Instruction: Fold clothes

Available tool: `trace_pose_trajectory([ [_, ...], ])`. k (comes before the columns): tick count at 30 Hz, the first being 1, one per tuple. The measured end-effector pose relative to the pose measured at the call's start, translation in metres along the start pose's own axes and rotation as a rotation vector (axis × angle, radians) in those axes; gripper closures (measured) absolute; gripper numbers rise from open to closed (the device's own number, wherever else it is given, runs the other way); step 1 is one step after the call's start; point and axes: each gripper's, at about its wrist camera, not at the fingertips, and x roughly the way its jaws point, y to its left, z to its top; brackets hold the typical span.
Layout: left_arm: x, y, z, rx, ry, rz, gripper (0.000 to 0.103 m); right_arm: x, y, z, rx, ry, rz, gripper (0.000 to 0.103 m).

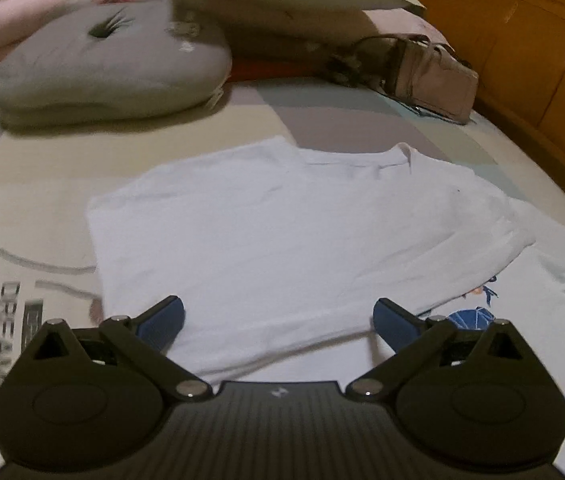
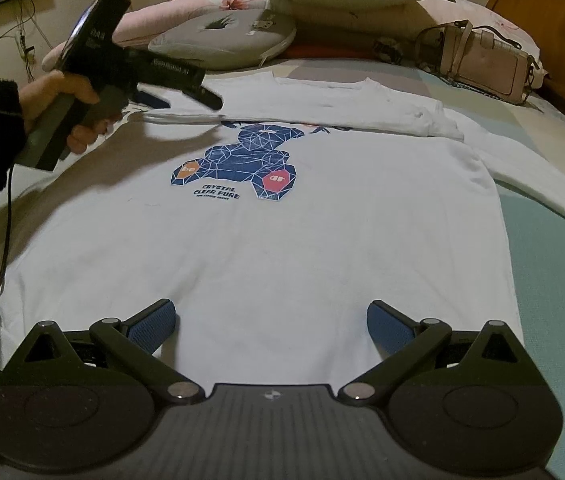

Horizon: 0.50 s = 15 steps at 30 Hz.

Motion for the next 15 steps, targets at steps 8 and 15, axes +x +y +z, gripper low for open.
trace_pose_trajectory([
  [8,-0.074,-0.031,-0.004,0.149,-0.071,0.006,0.003,-0.009,0.002,0.005,0.005,0.047,-0.023,0.000],
  [15,-0.126,-0.076,-0.036,0.332,-0.041,-0.088,0.001,-0.028,-0.003,-0.008,0.071,0.073,-0.071,0.000],
])
